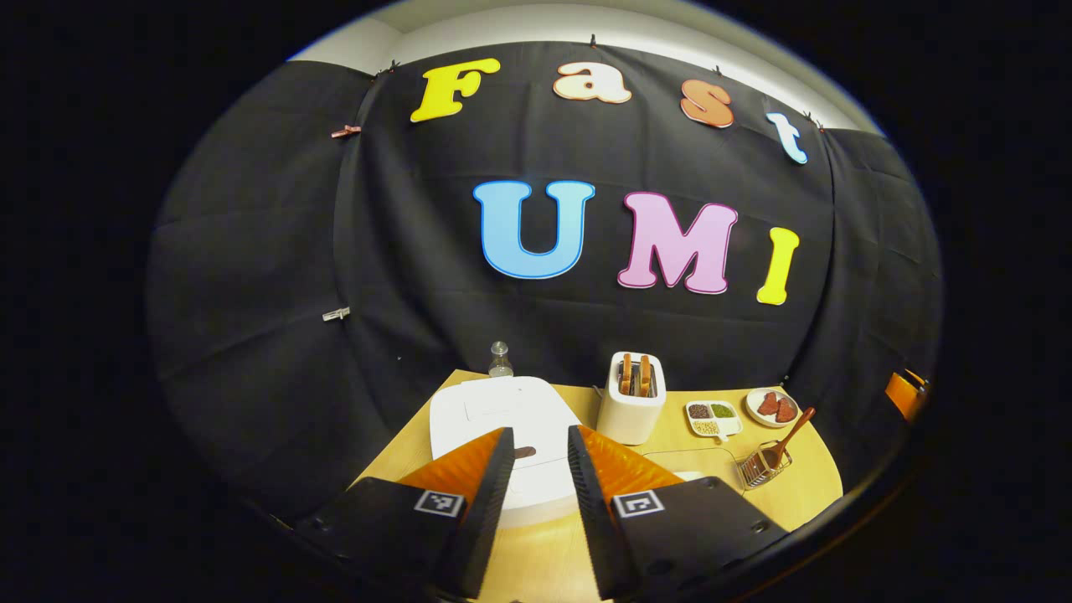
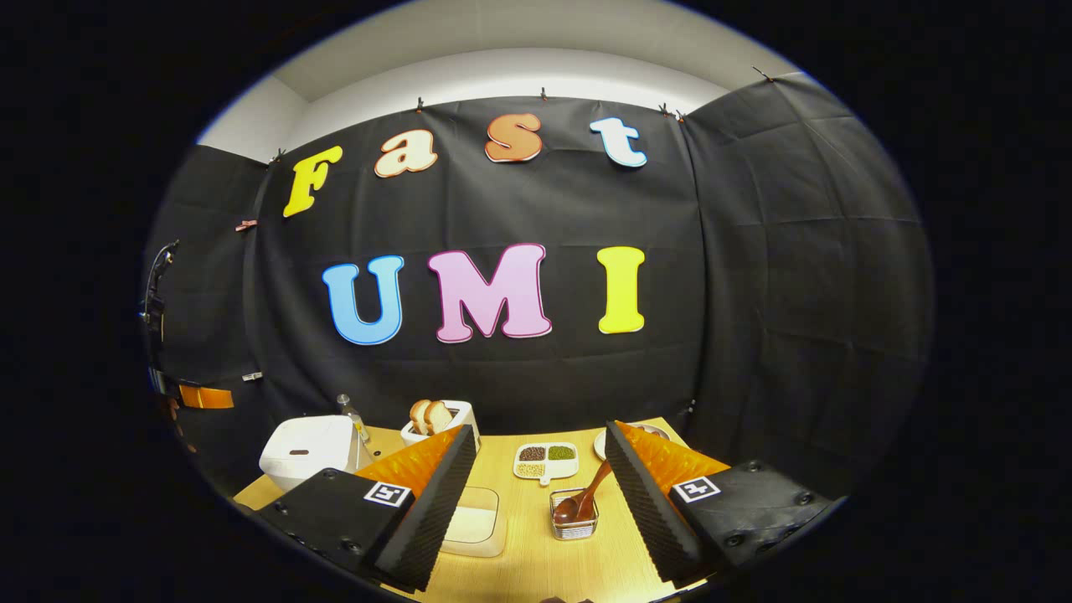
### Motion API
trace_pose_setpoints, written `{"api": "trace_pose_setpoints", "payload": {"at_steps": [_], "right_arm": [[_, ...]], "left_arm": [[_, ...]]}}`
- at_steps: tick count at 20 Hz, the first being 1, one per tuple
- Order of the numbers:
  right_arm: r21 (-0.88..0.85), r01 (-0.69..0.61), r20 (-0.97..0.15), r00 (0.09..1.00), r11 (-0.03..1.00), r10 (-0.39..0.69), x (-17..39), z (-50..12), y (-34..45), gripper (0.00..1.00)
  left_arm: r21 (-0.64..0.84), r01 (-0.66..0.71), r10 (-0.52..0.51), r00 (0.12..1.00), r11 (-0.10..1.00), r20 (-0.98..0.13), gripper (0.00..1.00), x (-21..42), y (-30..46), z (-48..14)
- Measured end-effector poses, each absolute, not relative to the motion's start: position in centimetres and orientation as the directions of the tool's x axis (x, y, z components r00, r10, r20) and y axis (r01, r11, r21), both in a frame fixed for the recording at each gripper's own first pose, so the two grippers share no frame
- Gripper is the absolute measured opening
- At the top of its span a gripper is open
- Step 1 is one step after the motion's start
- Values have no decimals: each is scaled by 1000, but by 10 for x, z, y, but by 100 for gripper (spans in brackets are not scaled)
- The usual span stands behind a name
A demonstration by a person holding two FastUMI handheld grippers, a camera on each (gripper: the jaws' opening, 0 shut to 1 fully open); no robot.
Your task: Close the left gripper, press the button to open the rice cooker; take a wooden spoon from the chopstick holder with the right hand, scoop a spoonful of rice and pour it into the rice cooker, then put the wooden spoon back into the chopstick holder.
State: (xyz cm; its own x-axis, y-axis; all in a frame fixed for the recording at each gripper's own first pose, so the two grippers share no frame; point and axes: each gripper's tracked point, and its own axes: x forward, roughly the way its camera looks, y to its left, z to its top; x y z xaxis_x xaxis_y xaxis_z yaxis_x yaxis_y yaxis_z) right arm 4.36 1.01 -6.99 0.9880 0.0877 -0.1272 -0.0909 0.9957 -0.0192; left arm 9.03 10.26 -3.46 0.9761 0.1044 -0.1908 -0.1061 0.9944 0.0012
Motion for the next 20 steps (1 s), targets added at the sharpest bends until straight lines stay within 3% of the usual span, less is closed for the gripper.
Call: {"api": "trace_pose_setpoints", "payload": {"at_steps": [2,3,6,8,12,13,14,20], "right_arm": [[-9,-74,-138,988,997,72,49,-75,0,97],[-12,-64,-142,988,998,62,51,-77,-6,97],[-28,-32,-146,989,999,28,55,-82,-24,98],[-30,-9,-157,988,1000,5,58,-87,-34,97],[-16,31,-172,984,999,-34,61,-91,-48,97],[-17,37,-174,984,999,-40,62,-91,-51,97],[-19,42,-176,983,999,-45,61,-92,-53,97],[-27,61,-193,979,998,-66,63,-98,-62,97]], "left_arm": [[-7,-98,95,973,995,-210,36,113,107,-41],[-6,-109,105,968,994,-229,39,124,114,-47],[0,-135,130,951,991,-280,13,154,132,-65],[4,-119,115,944,993,-309,8,170,136,-75],[-29,-96,80,930,995,-358,6,200,140,-101],[-50,-97,71,924,994,-376,1,206,141,-109],[-72,-112,75,915,991,-396,5,211,144,-120],[-141,-129,55,898,982,-437,6,228,145,-154]]}}
